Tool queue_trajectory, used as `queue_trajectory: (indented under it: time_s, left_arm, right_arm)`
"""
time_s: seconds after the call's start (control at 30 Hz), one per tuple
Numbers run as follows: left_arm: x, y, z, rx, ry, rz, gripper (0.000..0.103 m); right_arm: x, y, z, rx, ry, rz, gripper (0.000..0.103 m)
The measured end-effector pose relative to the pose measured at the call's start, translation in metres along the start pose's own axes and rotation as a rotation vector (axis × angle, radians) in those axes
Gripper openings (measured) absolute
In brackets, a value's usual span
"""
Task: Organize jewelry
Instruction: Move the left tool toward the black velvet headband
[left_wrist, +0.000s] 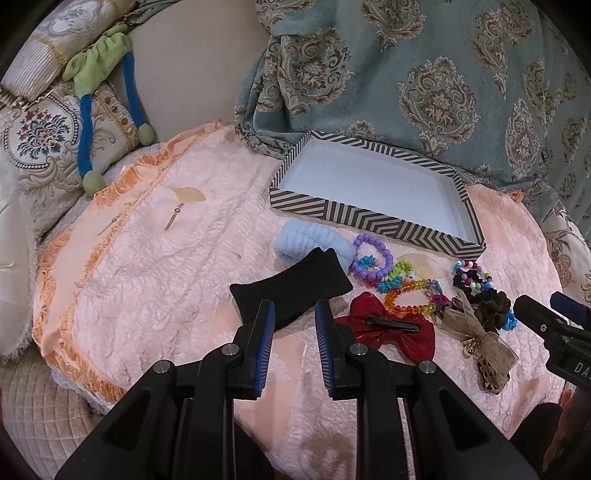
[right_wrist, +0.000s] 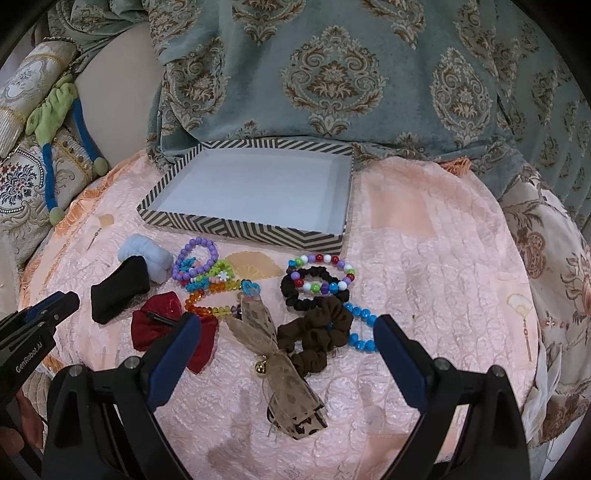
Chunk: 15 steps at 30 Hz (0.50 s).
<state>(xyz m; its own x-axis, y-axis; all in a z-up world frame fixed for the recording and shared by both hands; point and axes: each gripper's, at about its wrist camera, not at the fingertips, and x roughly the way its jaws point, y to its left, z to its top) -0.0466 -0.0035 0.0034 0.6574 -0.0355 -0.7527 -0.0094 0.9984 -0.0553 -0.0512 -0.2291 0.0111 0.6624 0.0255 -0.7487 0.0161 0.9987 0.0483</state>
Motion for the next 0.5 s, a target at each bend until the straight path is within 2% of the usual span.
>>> queue_trajectory:
  time_s: [0.13, 0.5]
  left_arm:
    - [-0.0017, 0.0023, 0.0012, -0.003, -0.002, 0.000, 0.006]
    - [-0.0041, 0.0048, 0.0039, -0.006, -0.005, 0.004, 0.006]
  right_arm:
    - [-0.0018, 0.0023, 0.0016, -0.011, -0.030, -0.004, 0.097]
    - [-0.0034, 0.0034, 0.0036, -0.015, -0.035, 0.003, 0.097]
